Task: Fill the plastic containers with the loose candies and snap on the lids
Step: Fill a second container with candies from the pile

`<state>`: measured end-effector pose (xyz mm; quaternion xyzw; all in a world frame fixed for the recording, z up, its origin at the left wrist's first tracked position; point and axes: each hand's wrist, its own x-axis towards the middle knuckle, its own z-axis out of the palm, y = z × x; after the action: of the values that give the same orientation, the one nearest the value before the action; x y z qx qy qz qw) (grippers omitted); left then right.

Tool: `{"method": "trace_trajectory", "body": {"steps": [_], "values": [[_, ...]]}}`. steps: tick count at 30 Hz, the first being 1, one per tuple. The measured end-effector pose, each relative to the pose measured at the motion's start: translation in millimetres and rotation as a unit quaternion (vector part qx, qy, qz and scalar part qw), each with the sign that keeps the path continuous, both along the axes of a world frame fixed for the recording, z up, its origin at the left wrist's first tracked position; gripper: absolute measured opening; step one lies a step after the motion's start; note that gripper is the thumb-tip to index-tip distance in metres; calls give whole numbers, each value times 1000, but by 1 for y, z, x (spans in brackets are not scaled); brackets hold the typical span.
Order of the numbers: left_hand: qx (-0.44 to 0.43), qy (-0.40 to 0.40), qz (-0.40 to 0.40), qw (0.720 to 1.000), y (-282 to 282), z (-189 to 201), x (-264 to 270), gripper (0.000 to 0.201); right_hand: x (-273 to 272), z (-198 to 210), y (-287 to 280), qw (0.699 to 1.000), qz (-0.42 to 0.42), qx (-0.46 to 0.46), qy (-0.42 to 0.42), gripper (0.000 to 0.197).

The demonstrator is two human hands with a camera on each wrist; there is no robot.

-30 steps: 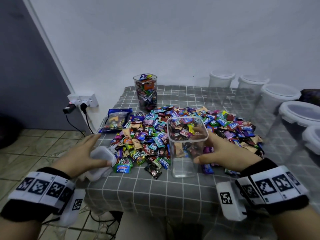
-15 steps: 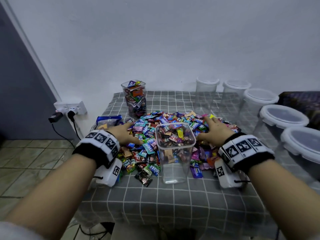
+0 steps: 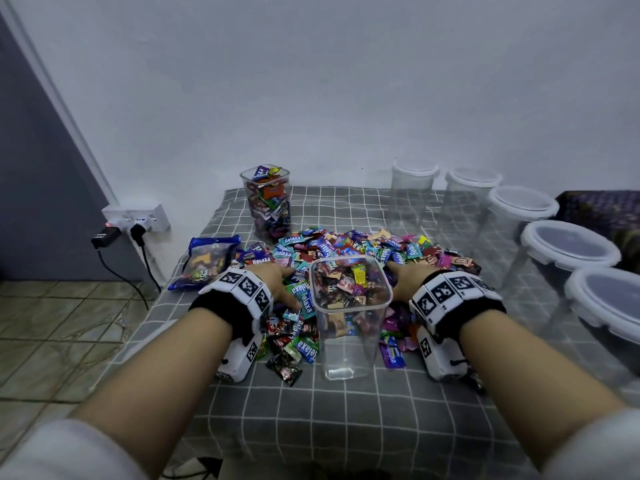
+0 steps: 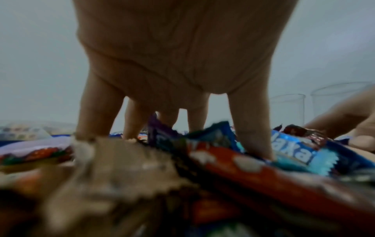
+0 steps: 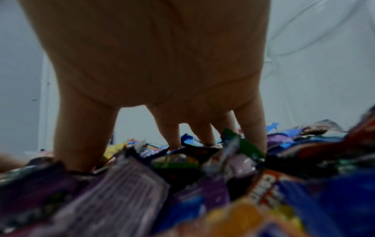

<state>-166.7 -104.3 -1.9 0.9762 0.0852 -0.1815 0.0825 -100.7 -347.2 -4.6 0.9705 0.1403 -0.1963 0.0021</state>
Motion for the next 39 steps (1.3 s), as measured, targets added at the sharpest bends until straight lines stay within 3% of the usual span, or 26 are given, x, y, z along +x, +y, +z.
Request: {"method": "trace_trajectory", "body": {"steps": [5, 9, 15, 26, 39], "values": [[57, -35, -31, 997, -8, 3, -7, 55, -4, 4, 10, 999, 42, -21, -19, 47], [73, -56, -37, 995, -15, 6, -9, 42, -8, 8, 10, 998, 33, -1, -60, 29], [77, -125, -16, 989, -19, 6, -11, 20, -11, 7, 5, 995, 4, 49, -82, 26], [-14, -225, 48, 973, -10, 9, -16, 23, -21, 24, -14, 974, -67, 190, -105, 23], [-181, -353, 128, 909, -26, 33, -18, 20, -36, 51, -25, 896, -106, 417, -108, 13]]}}
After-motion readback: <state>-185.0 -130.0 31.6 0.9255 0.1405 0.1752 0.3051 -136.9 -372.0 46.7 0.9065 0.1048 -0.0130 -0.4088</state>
